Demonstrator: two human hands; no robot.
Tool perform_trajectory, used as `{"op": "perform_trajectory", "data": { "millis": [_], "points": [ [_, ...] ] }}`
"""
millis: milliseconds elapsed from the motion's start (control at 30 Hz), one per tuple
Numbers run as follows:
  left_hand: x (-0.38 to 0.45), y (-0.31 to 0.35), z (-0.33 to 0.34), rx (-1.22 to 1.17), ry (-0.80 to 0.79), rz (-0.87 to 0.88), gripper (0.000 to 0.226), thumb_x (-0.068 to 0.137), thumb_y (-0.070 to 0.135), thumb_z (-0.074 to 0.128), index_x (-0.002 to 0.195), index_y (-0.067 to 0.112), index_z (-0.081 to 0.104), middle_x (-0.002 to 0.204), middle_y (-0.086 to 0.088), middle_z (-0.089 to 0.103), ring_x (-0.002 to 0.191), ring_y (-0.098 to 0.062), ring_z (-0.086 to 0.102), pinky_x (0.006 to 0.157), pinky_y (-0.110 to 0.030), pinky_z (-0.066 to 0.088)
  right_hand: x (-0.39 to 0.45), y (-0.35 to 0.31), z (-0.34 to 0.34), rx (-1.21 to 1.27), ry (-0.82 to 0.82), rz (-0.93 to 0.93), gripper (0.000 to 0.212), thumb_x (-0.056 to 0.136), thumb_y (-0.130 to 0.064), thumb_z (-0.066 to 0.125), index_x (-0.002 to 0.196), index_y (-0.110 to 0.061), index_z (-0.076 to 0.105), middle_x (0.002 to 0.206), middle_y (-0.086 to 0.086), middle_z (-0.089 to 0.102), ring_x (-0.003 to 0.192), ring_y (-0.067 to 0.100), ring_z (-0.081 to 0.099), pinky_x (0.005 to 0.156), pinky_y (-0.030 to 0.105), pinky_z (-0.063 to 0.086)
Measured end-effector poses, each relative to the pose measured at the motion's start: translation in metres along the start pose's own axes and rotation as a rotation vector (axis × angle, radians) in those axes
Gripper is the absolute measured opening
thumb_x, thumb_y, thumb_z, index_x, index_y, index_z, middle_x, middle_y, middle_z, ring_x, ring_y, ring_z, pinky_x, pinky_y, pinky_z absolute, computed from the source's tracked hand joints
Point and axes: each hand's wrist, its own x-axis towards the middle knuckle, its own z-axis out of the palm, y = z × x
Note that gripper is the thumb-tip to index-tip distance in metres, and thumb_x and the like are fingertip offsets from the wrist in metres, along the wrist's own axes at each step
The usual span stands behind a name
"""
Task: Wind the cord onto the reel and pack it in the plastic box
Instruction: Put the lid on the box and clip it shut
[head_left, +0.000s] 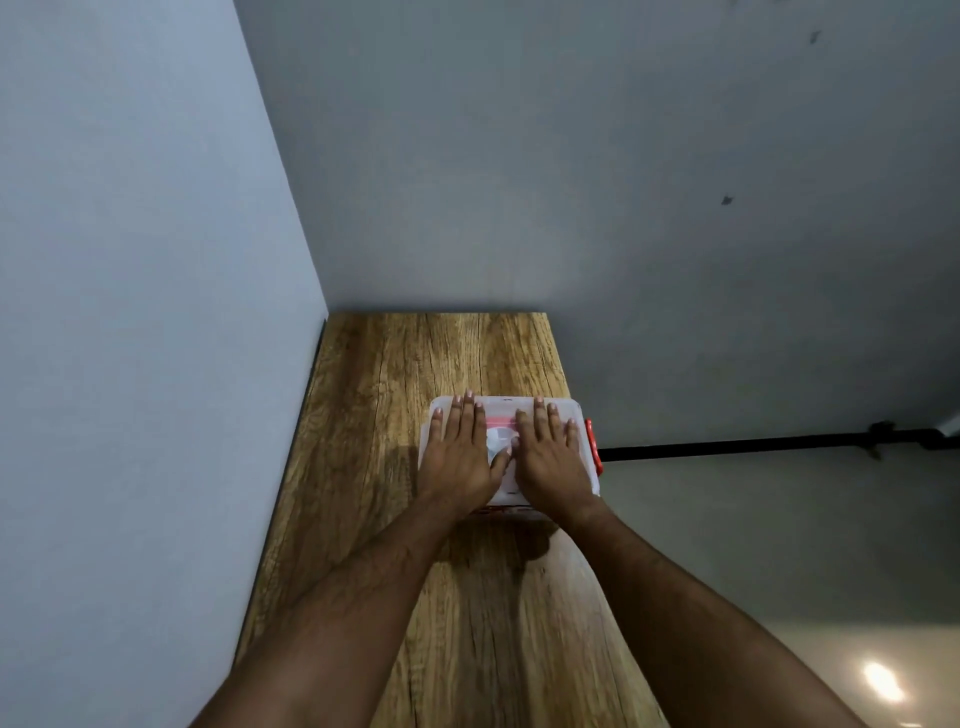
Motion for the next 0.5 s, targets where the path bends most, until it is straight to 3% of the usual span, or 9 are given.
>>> {"op": "perform_trajectory", "data": {
  "millis": [133,233,300,367,433,500],
  "points": [
    [-0.001,0.000,-0.006,-0.025,-0.017,-0.017,0.090,0.097,0.063,0.003,0.161,0.001,0.016,0.170,-0.019,0.013,0.159,-0.030,0.012,0.129,-0.051,0.009,0.001,0.006,0.006,-0.029,-0.010,-0.010,0.088,0.087,-0.049,-0.016,0.161,-0.005,0.000,0.168,0.020,-0.006,0.156,0.035,-0.006,0.117,0.047,-0.014],
    [-0.004,0.002,-0.012,-0.256,0.124,-0.215,0.074,0.102,0.050,0.041,0.160,0.007,0.024,0.167,-0.012,0.028,0.152,-0.029,0.030,0.124,-0.048,0.029,0.002,0.005,0.008,-0.002,0.020,0.007,0.082,0.092,-0.048,-0.013,0.162,-0.008,0.001,0.169,0.017,-0.005,0.157,0.033,-0.005,0.119,0.045,-0.014],
    [-0.005,-0.006,-0.017,-0.621,0.210,-0.579,0.069,0.095,0.040,0.061,0.153,0.009,0.037,0.152,-0.010,0.048,0.134,-0.029,0.052,0.105,-0.044,0.050,0.002,0.004,0.008,0.020,0.029,0.018,0.074,0.098,-0.045,-0.007,0.162,-0.010,0.002,0.169,0.015,-0.005,0.157,0.031,-0.006,0.121,0.046,-0.011],
    [-0.001,-0.021,-0.019,-1.148,0.036,-0.933,0.061,0.090,0.035,0.068,0.140,0.004,0.053,0.130,-0.015,0.066,0.111,-0.033,0.068,0.089,-0.043,0.059,0.002,0.004,0.009,0.026,0.033,0.025,0.067,0.102,-0.041,0.002,0.162,-0.010,0.003,0.169,0.015,-0.004,0.157,0.031,-0.005,0.123,0.049,-0.008],
    [-0.002,-0.037,-0.023,-1.627,-0.191,-1.092,0.048,0.084,0.032,0.073,0.123,0.004,0.067,0.112,-0.019,0.075,0.100,-0.039,0.073,0.090,-0.052,0.060,0.003,0.004,0.009,0.034,0.037,0.030,0.067,0.102,-0.039,0.004,0.162,-0.010,0.004,0.169,0.015,-0.003,0.157,0.031,-0.005,0.124,0.050,-0.006],
    [-0.005,-0.043,-0.025,-1.801,-0.293,-1.078,0.037,0.085,0.027,0.074,0.115,0.006,0.071,0.110,-0.020,0.076,0.102,-0.041,0.072,0.094,-0.058,0.057,0.003,0.004,0.011,0.036,0.048,0.031,0.070,0.100,-0.041,-0.002,0.162,-0.010,0.004,0.169,0.015,-0.002,0.157,0.031,-0.004,0.125,0.051,-0.005]
  ]
}}
